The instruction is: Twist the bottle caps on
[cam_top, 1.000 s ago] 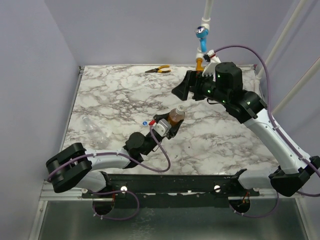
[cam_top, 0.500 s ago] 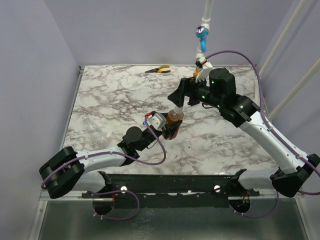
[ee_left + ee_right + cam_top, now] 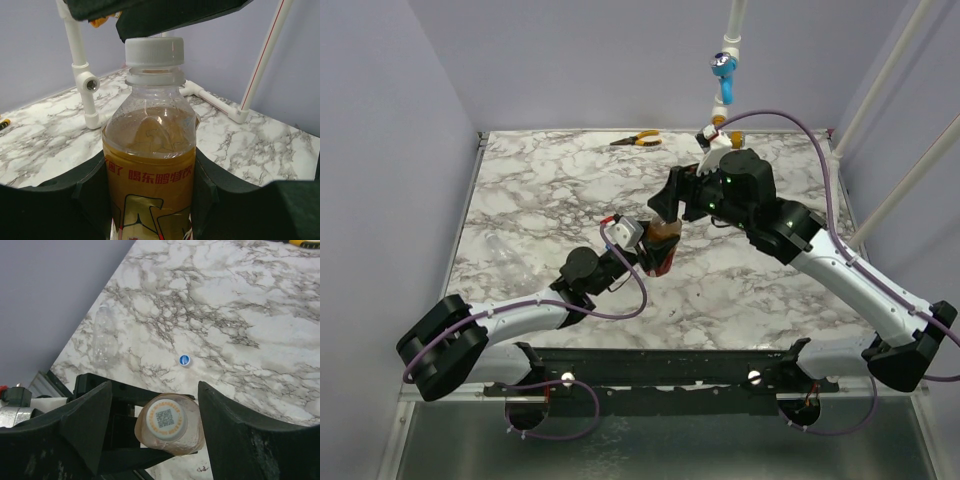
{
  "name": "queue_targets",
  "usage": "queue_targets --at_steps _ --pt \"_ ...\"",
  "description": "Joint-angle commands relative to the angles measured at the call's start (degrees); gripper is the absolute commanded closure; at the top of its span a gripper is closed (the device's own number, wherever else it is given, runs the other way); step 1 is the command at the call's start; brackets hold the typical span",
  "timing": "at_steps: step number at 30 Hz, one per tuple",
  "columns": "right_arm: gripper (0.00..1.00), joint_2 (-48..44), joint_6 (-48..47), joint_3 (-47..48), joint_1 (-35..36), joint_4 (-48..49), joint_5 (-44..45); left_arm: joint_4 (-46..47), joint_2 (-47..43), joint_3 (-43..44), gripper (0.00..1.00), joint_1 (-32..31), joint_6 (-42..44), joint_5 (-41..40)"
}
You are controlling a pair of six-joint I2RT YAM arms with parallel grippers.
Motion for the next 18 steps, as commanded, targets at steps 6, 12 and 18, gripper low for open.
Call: queue_targets --at_steps 6,12,18 --pt "0.27 1.12 -2.05 -0.6 0.25 0.7 7.54 -0.17 -1.55 1.6 0.77 1.28 -2.1 3.16" --pt "0.27 2.16 -0.01 -0.59 2.96 0.89 8.08 -0.17 -0.72 2.05 0.77 1.89 -2.67 3.73" --pt "0.27 2.22 1.11 -0.63 3.43 0.32 9.44 -0.22 -0.29 2.23 0.77 2.07 -3.06 4.17"
